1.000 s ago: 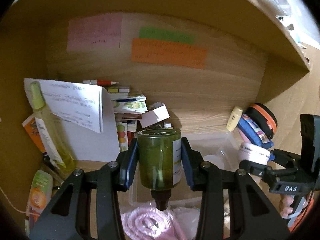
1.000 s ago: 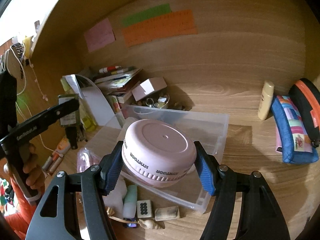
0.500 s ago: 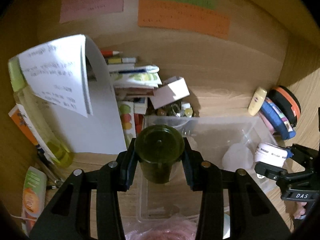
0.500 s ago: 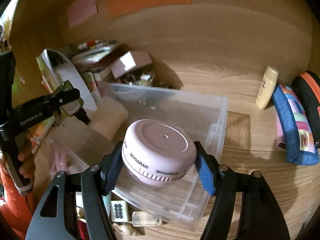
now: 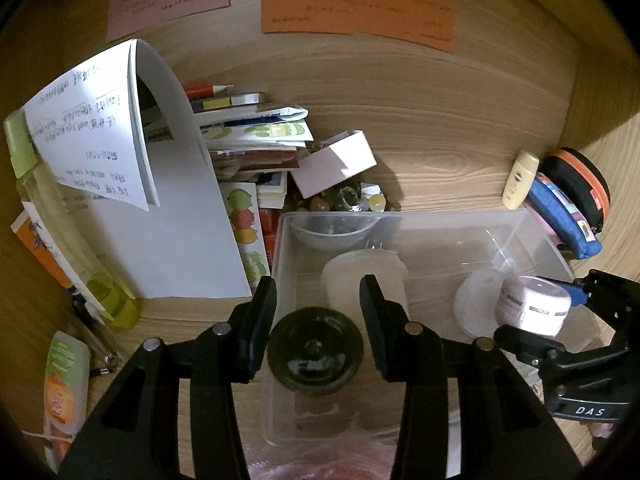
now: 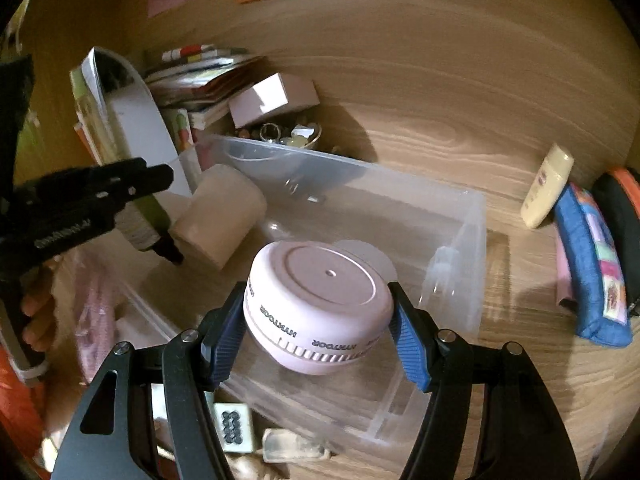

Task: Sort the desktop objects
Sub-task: 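Carry both items into the clear plastic box and open both tools, then withdraw both tools from the box back toward the pile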

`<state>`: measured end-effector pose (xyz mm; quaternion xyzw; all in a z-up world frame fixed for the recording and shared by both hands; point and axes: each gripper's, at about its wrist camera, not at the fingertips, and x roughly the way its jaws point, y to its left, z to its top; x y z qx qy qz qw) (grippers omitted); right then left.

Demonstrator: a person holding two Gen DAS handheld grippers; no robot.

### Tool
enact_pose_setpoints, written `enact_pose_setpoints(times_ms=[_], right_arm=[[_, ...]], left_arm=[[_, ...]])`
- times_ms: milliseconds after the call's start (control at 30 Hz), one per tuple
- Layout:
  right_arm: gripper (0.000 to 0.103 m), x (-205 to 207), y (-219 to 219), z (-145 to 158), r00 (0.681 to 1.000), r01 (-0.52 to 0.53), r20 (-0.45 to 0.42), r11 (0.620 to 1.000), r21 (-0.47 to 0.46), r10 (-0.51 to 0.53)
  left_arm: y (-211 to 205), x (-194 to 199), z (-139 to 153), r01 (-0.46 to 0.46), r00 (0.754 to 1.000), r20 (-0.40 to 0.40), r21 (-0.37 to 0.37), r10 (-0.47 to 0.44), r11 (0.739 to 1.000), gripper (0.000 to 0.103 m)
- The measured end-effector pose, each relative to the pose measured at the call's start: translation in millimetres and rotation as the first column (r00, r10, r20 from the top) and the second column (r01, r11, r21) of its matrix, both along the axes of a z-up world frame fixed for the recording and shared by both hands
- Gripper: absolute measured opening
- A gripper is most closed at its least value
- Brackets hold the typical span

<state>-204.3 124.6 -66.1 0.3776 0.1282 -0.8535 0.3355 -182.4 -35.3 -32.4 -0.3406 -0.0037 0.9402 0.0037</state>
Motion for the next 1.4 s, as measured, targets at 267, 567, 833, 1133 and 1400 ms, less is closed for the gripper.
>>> enact_pose_setpoints(times_ms=[267, 567, 833, 1133, 1400], right_arm=[[0.064, 0, -8, 0, 1.000, -0.002, 0.015, 1.000, 0.009, 0.001], [0.072, 15, -6, 13, 0.997, 0.034, -0.076, 0.999, 0.041, -0.031], [0.087, 37, 29, 33, 0.983, 0.077, -0.162, 0.995, -0.069, -0.088], [0.097, 64, 62, 39, 0.974, 0.095, -0.194, 0.987, -0.129, -0.119], [0.097, 96, 83, 27, 0.983, 0.093, -0.145, 0.986, -0.138, -0.113]], left_arm=[[1, 6, 7, -0.002, 0.998, -0.059, -0.007, 0.001, 1.000, 0.062], [-5, 16, 16, -0.026, 0.987, -0.158, 0.014, 0.028, 1.000, 0.075], [-7, 33, 31, -0.025, 0.973, -0.229, 0.051, 0.036, 0.998, 0.095], [-5, 83, 54, 0.032, 0.964, -0.266, 0.081, -0.009, 0.996, 0.101], [-1, 122, 43, 0.009, 0.974, -0.227, 0.021, -0.004, 1.000, 0.101]])
